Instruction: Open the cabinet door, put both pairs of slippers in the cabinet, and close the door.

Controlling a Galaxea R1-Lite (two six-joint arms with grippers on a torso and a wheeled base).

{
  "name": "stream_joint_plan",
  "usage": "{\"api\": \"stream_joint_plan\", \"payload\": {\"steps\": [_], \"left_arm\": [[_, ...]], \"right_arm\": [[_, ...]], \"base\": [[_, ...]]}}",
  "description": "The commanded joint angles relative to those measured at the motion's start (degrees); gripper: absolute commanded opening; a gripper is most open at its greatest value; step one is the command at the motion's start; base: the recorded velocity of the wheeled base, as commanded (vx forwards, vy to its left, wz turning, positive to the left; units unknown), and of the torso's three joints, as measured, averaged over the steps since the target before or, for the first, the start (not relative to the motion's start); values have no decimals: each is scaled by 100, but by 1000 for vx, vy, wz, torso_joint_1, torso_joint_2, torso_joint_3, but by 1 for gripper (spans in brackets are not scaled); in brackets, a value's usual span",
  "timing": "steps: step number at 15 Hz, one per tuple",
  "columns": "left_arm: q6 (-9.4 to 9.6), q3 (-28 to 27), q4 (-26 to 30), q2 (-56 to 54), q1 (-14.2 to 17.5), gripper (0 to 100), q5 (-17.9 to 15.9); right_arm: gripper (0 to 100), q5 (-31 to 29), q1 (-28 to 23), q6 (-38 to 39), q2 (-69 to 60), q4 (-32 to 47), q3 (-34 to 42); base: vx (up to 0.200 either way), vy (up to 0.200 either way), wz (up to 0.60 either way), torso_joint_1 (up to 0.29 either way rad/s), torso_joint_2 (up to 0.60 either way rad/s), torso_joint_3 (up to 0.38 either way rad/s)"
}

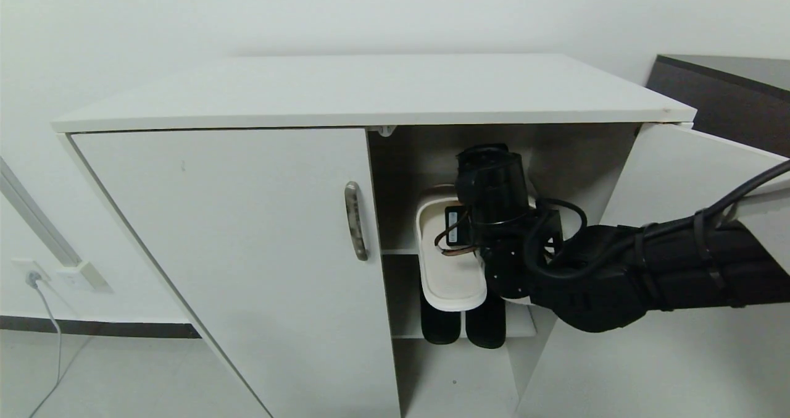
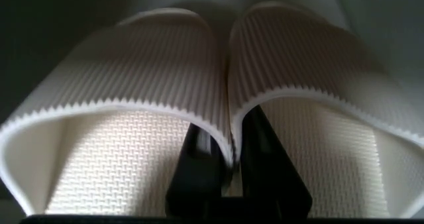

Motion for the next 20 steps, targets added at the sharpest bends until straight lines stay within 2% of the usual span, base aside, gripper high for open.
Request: {"api": "stream_joint_plan", "payload": {"steps": [1, 8, 20], "left_arm": [[-2, 1, -1, -1, 2, 0, 1], [-19, 1, -1, -10, 2, 0, 1], [-19, 1, -1, -1, 2, 0, 10]], "right_arm": [[0, 39, -61, 1, 217, 117, -320], [0, 56, -342, 1, 753, 829, -1629], [0, 162, -448, 1, 911, 970, -1717]], "base": [[0, 0, 0, 0, 0, 0], [0, 0, 0, 0, 0, 0], [0, 0, 0, 0, 0, 0]]}}
